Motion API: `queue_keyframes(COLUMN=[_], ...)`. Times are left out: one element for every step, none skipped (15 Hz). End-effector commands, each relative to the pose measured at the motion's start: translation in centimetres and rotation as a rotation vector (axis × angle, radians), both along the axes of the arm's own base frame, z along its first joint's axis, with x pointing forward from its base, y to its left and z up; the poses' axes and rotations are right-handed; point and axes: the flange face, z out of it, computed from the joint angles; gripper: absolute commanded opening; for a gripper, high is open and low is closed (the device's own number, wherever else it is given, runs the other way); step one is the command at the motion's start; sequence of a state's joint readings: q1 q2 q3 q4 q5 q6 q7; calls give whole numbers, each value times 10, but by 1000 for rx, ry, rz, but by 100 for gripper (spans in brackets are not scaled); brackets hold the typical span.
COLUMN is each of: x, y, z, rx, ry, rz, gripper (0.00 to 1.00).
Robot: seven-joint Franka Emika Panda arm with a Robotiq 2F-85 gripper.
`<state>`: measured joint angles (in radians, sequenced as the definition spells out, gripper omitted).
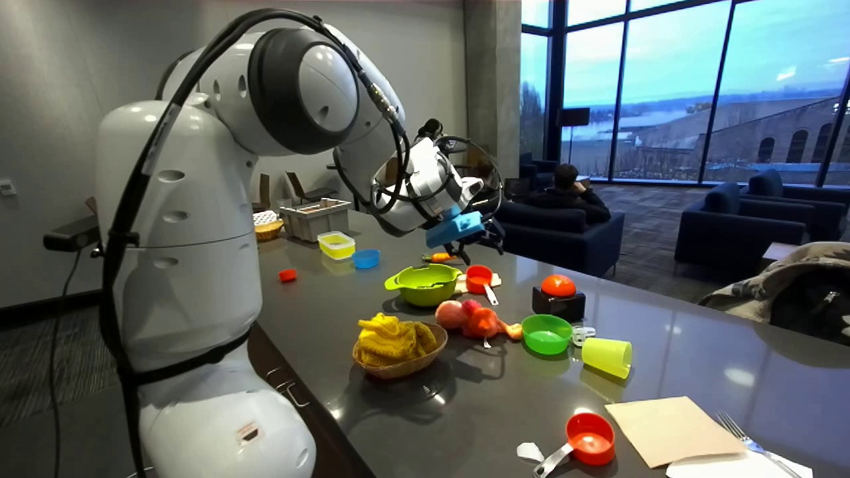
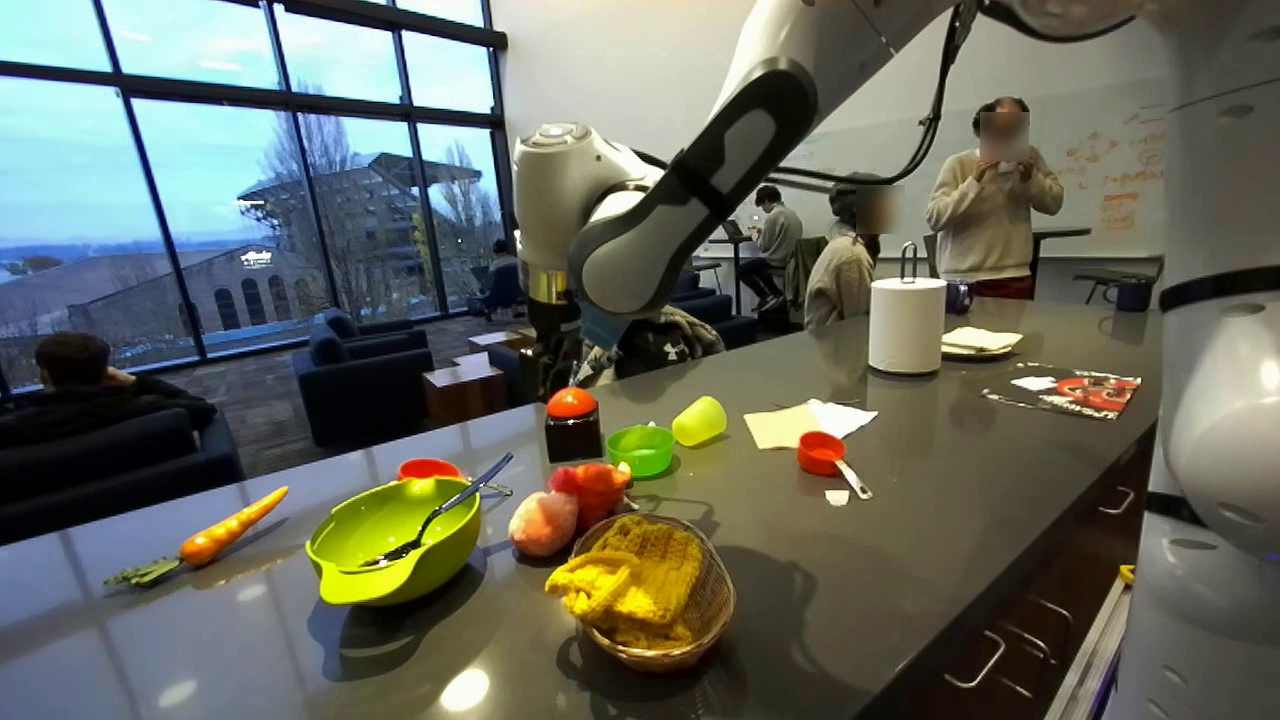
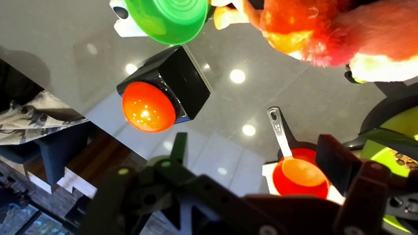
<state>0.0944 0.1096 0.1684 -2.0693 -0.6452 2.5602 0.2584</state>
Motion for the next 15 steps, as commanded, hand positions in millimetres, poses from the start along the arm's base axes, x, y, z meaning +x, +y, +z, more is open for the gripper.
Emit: queue_keyframes(x=[-1,0,1,2,2,2,2,2,1,1,0,0,-1,-2,-2], y=[3,5,6,8,11,14,16,18,19,20,21,21,21,21,20], z=[-6,-12,-18,-25,-32,-39,-45,-51,-57,-62,-68,-72,-76,-81,-86], rx=[-6,-6,-9,-9,-8,-6,-8,-10,-7,-6,-7,-6,1,8,17], ry=[23,28,31,40,51,61,70,77,85,95,104,112,123,135,147], rz=[0,-3,-9,-9,-4,3,6,8,10,9,11,13,17,11,8], gripper=[100,100,100,100,100,100,100,100,100,100,100,100,100,100,100])
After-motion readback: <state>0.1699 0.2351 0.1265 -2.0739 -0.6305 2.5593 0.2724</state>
